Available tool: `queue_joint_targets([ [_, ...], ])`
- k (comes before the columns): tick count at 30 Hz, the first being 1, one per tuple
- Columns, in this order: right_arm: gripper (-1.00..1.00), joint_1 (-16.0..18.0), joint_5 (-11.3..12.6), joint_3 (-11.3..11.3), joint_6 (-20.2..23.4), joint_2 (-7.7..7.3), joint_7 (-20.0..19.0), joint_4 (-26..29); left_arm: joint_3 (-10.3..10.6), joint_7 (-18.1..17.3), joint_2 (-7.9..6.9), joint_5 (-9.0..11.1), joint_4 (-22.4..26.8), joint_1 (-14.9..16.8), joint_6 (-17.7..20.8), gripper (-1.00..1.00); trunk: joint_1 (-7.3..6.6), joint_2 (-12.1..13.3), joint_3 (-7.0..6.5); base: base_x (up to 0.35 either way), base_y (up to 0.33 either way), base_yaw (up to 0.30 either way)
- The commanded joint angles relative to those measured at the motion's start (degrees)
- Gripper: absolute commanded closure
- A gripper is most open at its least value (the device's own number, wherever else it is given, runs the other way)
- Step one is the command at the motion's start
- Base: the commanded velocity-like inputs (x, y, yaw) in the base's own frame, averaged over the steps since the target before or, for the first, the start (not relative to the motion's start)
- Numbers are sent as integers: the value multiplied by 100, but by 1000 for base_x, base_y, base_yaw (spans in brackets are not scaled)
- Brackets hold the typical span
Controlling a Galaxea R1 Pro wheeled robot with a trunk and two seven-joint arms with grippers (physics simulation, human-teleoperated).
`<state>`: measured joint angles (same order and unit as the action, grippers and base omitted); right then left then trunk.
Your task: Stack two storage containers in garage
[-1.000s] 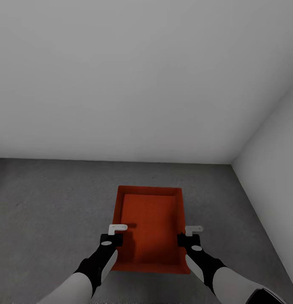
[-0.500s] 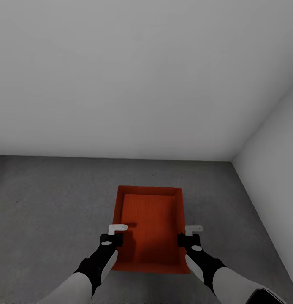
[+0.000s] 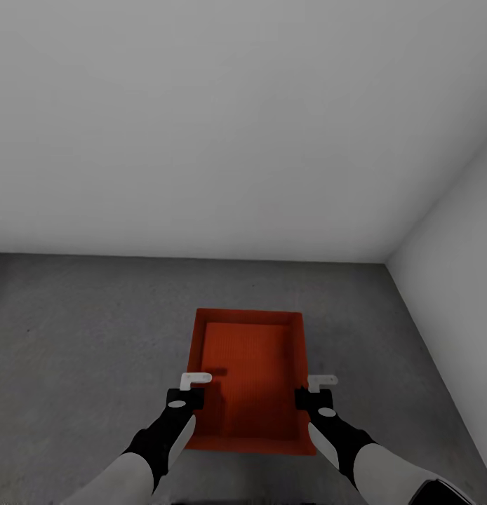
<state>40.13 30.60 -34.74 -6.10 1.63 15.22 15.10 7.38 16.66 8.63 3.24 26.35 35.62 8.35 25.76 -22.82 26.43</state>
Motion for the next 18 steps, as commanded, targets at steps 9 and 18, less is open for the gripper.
queue_joint_targets([
  [9, 100, 13, -63, 81, -38, -5, 199, 10, 88, 74, -10, 133, -6, -2, 334, 100, 3, -10, 91, 0, 0, 0],
  [18, 100, 13, -63, 81, -37, -5, 198, 10, 88, 74, -10, 133, -6, -2, 334, 100, 3, -10, 175, 0, 0, 0],
])
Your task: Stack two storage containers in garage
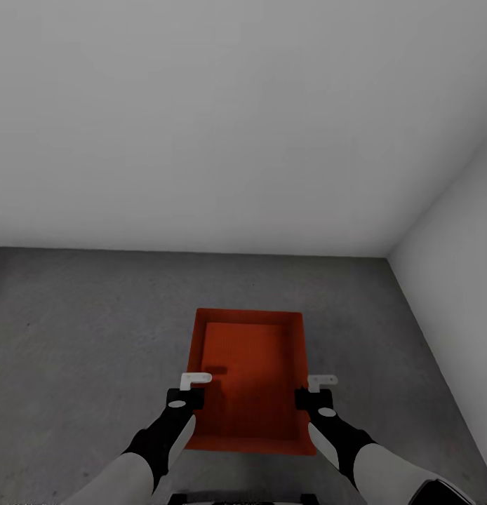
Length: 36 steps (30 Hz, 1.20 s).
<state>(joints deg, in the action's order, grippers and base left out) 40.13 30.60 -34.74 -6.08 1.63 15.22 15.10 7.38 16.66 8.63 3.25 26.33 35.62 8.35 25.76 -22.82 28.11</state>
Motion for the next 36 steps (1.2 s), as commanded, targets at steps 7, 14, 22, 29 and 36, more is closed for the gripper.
queue_joint_targets([
  [7, 100, 13, -63, 82, -38, -5, 194, 10, 89, 67, -10, 133, -5, -2, 334, 100, 3, -10, 73, 0, 0, 0],
  [14, 100, 13, -63, 82, -39, -4, 194, 10, 89, 66, -10, 133, -5, -2, 334, 100, 3, -10, 138, 0, 0, 0],
  [22, 100, 13, -63, 82, -38, -3, 199, 10, 89, 71, -10, 133, -5, -2, 334, 100, 3, -10, 212, 0, 0, 0],
  [29, 100, 13, -63, 82, -40, -4, 197, 10, 89, 74, -10, 133, -1, -2, 334, 100, 3, -10, 267, 0, 0, 0],
  [36, 100, 13, -63, 82, -39, -3, 197, 10, 89, 74, -10, 133, 2, -2, 334, 100, 3, -10, 274, 0, 0, 0],
])
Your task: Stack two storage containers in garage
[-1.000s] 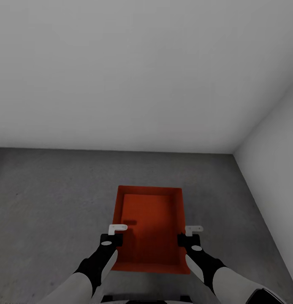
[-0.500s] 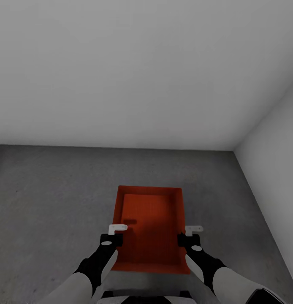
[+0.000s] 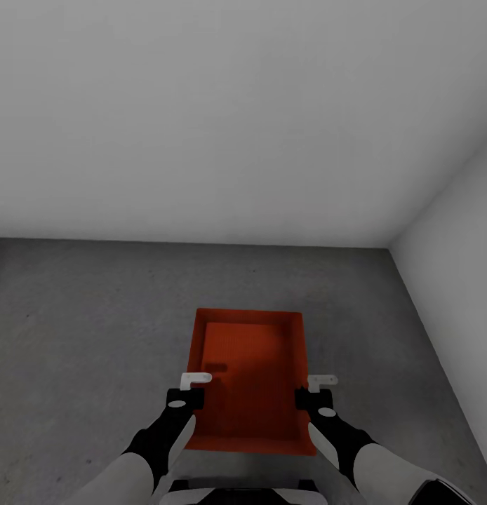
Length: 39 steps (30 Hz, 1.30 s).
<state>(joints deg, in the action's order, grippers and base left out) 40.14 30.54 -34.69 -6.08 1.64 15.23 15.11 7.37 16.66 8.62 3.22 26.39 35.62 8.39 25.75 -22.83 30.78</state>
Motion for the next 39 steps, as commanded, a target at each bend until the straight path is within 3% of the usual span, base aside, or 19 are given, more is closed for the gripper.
queue_joint_targets([
  [1, 100, 12, -57, 76, -40, -5, 197, 9, 89, 74, -10, 135, -5, -2, 329, 100, 3, -9, 7, 0, 0, 0],
  [39, 100, 12, -57, 76, -42, -6, 197, 9, 89, 47, -10, 135, -2, -2, 329, 100, 3, -9, 7, 6, 33, 0],
])
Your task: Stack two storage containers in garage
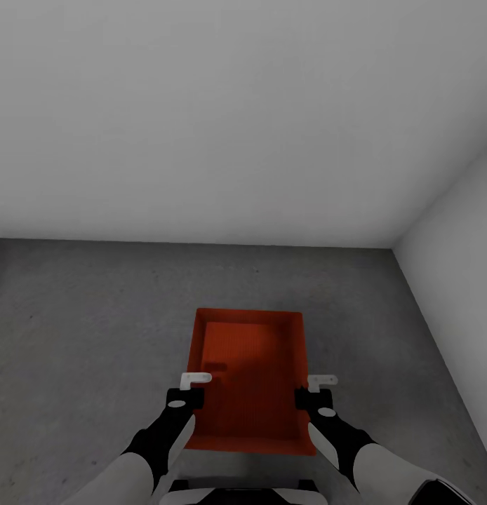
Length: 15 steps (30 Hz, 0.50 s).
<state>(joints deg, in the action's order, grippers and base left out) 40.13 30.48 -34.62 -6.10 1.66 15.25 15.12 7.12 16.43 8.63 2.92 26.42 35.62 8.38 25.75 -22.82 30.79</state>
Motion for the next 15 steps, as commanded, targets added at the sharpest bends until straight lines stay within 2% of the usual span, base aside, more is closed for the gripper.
queue_joint_targets([
  [1, 100, 12, -51, 69, -40, -8, 196, 8, 115, 70, -10, 165, -5, -2, 331, 100, 3, -9, 7, 0, 0, 0],
  [15, 100, 12, -51, 69, -40, -8, 197, 8, 115, 83, -10, 165, -5, -2, 331, 100, 3, -9, 7, 0, 0, 0],
])
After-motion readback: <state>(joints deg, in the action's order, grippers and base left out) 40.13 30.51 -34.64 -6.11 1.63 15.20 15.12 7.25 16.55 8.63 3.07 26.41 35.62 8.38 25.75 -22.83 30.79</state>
